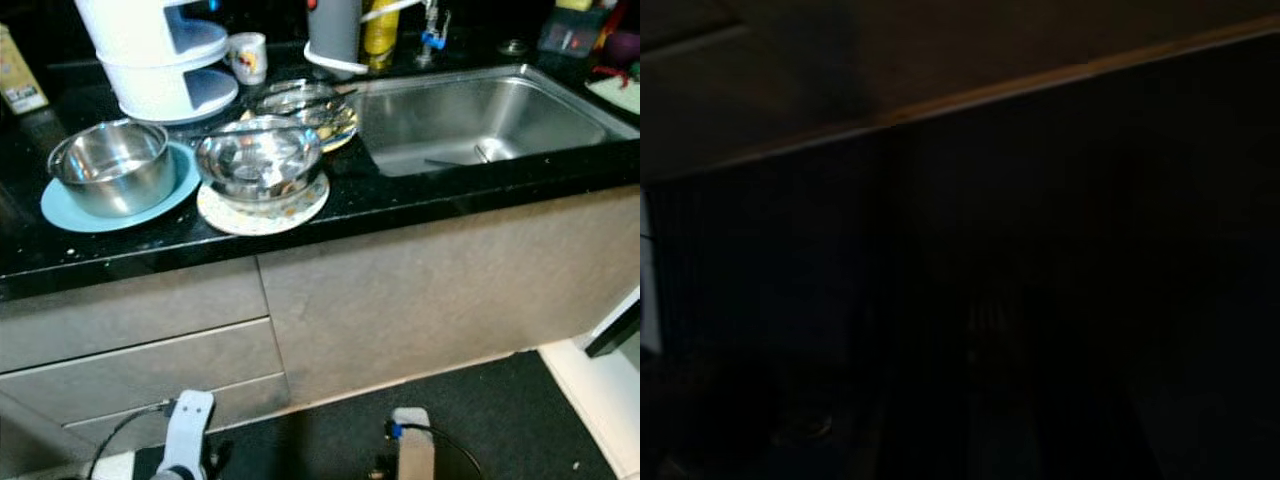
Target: Kitchen organization
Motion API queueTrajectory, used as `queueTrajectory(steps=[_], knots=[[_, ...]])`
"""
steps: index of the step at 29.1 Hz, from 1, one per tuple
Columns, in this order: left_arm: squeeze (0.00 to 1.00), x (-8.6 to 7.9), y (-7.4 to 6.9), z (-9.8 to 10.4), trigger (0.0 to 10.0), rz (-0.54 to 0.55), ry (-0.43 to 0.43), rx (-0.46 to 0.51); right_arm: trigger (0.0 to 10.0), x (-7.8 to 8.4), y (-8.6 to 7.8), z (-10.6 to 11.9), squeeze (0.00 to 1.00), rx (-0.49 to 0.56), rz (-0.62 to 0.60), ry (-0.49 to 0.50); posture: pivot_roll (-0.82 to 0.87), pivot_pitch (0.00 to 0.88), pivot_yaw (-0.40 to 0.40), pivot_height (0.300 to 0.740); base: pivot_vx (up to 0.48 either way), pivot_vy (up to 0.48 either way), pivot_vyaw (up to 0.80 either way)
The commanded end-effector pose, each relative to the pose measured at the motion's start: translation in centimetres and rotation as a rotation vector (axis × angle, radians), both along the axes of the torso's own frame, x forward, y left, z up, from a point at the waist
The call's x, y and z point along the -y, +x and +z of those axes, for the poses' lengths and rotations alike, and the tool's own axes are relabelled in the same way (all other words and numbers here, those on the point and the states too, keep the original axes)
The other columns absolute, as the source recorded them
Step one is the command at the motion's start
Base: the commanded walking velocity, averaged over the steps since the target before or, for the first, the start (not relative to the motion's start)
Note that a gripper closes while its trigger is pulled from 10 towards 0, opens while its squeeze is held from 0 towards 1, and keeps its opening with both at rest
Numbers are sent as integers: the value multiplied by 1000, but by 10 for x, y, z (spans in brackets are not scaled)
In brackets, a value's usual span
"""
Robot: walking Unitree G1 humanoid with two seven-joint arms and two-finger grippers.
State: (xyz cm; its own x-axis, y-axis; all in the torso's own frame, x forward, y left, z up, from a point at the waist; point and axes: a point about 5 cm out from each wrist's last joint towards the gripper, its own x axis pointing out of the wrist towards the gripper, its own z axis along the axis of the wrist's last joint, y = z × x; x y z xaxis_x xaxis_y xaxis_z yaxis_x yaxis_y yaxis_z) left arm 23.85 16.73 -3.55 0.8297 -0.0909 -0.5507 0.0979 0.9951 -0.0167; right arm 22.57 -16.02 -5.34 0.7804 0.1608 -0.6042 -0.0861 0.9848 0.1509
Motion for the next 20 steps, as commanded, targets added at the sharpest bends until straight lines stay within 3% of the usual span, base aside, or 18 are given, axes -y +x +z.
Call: queueTrajectory(steps=[1,20], knots=[[0,1,-5,-4,10000,-5,0,-23,10000,2,-11,-7,0,-38,-8,1,-81,197,-42,740,0,-349,0],[0,0,-2,-4,10000,1,-7,-19,10000,3,-8,-6,0,-33,-1,-4,-86,195,-43,740,0,-349,0]])
